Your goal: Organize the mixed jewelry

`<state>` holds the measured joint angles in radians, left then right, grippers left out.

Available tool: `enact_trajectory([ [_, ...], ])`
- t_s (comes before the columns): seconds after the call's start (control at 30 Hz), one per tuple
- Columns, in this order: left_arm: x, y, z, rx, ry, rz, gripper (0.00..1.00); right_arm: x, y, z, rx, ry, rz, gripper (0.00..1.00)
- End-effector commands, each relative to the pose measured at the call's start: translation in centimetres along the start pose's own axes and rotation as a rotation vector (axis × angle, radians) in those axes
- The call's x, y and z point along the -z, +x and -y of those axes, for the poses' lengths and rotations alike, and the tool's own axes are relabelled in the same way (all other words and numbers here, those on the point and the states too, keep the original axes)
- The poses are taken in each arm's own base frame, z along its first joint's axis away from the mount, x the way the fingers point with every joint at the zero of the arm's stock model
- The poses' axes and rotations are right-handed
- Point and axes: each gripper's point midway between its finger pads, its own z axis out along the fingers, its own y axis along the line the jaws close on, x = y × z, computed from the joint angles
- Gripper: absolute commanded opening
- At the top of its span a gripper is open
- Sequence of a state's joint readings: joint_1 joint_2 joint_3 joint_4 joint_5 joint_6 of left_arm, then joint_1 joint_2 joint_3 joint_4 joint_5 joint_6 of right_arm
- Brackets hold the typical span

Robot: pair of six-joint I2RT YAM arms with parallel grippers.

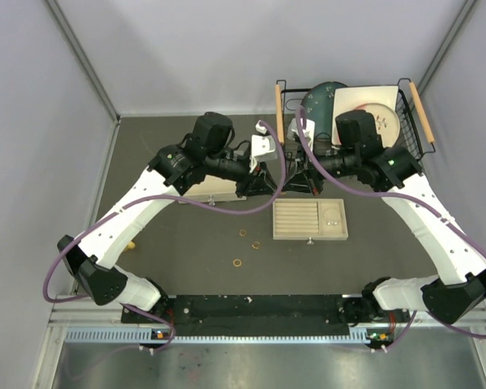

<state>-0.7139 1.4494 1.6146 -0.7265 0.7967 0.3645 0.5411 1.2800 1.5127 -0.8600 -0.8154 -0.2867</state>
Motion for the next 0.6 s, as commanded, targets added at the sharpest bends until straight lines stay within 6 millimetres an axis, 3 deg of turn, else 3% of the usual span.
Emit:
enact_trajectory([
  [0.0, -0.14, -0.97, 0.18, -0.007, 0.030, 0.040, 0.24, 0.48, -1.28, -0.82, 0.057, -0.001, 0.041, 0.00],
  [0.57, -0.40, -0.88, -0.13, -0.005, 0.031, 0.033, 0.19, 0.47, -1.08, -0.84, 0.053, -0.001, 0.042, 0.00],
])
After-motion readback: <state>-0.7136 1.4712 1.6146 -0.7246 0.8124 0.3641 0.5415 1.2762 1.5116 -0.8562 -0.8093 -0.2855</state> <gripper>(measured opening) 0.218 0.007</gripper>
